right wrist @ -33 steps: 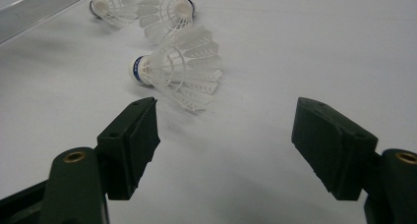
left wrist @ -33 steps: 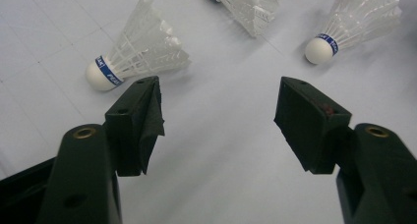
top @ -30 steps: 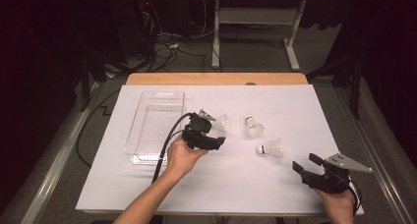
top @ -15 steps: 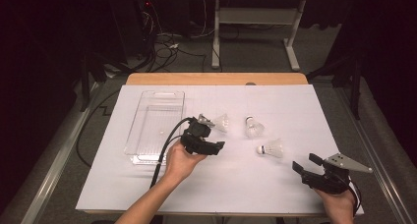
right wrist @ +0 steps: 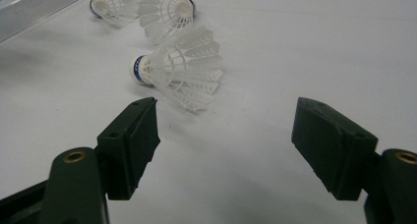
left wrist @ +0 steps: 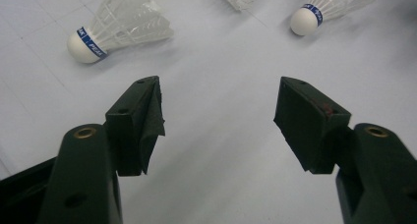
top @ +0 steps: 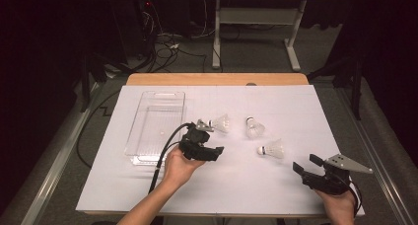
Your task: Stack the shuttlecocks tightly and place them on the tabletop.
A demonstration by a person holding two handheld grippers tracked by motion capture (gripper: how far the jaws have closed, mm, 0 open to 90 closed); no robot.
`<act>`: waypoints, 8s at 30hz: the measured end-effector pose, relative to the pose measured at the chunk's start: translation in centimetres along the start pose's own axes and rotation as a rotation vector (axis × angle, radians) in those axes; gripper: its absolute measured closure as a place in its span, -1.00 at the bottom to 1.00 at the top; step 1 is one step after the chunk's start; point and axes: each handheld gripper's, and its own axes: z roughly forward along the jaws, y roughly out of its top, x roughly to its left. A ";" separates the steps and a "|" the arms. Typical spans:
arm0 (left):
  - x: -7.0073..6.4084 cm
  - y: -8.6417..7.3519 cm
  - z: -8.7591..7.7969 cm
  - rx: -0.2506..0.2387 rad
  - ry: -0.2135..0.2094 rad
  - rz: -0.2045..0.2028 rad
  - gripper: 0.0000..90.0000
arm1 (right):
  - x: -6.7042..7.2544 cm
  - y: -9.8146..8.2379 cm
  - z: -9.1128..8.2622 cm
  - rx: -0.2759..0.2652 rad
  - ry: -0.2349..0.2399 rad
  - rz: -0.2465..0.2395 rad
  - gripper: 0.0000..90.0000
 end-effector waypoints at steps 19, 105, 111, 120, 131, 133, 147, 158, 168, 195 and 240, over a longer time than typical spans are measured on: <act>-0.3 -1.8 -0.6 0.008 -0.001 0.022 -0.21 | 0.0 0.0 0.0 0.002 -0.002 0.003 -0.42; 0.1 -9.2 -5.7 -0.017 0.076 0.015 -0.22 | 0.1 0.0 0.0 0.001 -0.009 0.002 -0.42; 0.3 -10.0 -6.3 -0.024 0.091 0.005 -0.22 | 0.1 0.0 0.0 0.001 -0.010 0.001 -0.42; 1.0 -11.1 -7.0 -0.030 0.100 -0.022 -0.23 | 0.1 0.0 0.0 0.002 -0.011 0.002 -0.42; 1.8 -11.9 -7.5 -0.044 0.114 -0.055 -0.22 | 0.1 0.0 0.0 0.004 -0.011 0.002 -0.42; 1.9 -12.1 -7.6 -0.044 0.119 -0.057 -0.22 | 0.1 0.0 0.0 0.003 -0.012 0.001 -0.42; 3.0 -13.6 -8.9 -0.062 0.156 -0.104 -0.22 | 0.1 0.0 0.0 0.004 -0.013 0.001 -0.42; 3.7 -14.4 -9.4 -0.076 0.173 -0.126 -0.22 | 0.1 0.0 0.0 0.005 -0.017 0.002 -0.42; 4.4 -15.4 -9.9 -0.096 0.202 -0.152 -0.23 | 0.1 0.0 0.0 0.004 -0.018 0.001 -0.42; 6.1 -17.9 -10.6 -0.153 0.244 -0.247 -0.24 | 0.1 0.0 0.0 0.004 -0.024 0.003 -0.42; 7.1 -18.8 -11.2 -0.212 0.256 -0.288 -0.25 | 2.2 1.2 -0.1 -0.046 -0.022 -0.047 -0.32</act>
